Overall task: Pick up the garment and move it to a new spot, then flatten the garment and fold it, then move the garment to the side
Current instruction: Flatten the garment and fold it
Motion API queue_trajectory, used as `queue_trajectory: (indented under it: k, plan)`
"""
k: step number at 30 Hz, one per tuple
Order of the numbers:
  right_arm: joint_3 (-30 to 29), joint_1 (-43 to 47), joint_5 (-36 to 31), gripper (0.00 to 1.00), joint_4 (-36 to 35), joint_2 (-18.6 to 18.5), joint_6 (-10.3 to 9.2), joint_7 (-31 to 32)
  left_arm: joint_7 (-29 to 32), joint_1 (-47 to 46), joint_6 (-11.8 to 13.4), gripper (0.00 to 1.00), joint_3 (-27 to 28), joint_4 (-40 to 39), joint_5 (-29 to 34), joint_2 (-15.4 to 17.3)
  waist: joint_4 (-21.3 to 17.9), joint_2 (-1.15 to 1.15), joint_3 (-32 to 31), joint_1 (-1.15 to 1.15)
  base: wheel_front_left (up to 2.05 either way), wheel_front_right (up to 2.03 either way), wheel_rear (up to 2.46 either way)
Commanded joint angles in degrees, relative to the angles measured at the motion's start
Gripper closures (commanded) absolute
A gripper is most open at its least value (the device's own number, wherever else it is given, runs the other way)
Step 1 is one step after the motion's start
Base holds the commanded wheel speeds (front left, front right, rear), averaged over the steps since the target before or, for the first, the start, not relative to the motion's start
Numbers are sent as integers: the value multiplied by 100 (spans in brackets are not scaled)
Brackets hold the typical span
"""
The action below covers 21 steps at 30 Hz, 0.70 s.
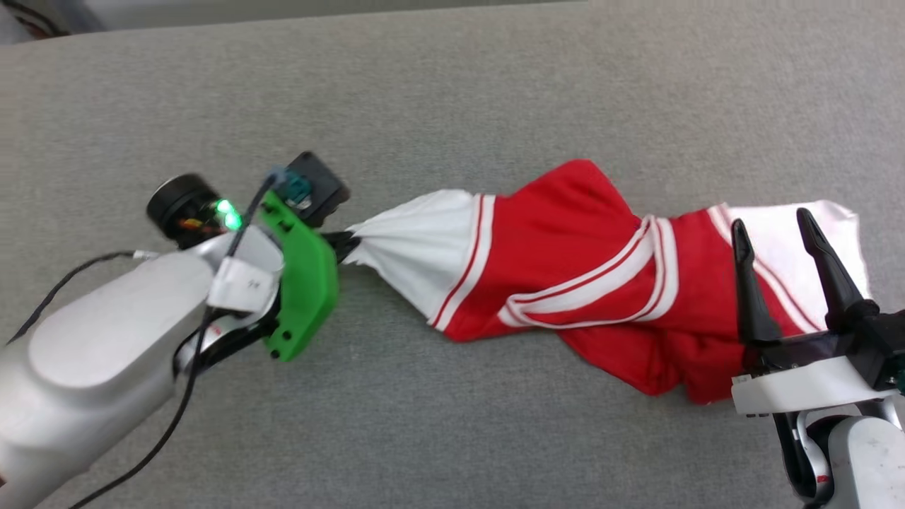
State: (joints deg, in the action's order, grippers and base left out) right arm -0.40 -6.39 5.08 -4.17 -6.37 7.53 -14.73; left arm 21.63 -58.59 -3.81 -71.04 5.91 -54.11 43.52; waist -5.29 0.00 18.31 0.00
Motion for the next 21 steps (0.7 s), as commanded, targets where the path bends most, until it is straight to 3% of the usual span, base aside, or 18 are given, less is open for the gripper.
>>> queue_trajectory:
  k: [1,7,12,16,21]
  plan:
    - [-40,85,-33,0,0,-25,-4,-27,-84,203,111,100,53,-53,-121,178,286,0,-270,0,0,0,0]
    - [-105,151,-29,0,17,-44,-4,-27,-379,801,484,100,185,-66,-466,779,353,0,-304,0,0,0,0]
    - [-176,158,-28,0,59,-60,-4,-27,-555,1270,811,100,225,64,-725,1096,346,0,-263,0,0,0,0]
    - [-222,152,-40,0,100,-48,-4,-27,-747,1626,894,100,229,415,-961,1108,305,0,-207,0,0,0,0]
    - [-234,132,-42,0,186,-80,-4,-27,-895,1894,830,100,218,969,-1207,833,260,0,-205,0,0,0,0]
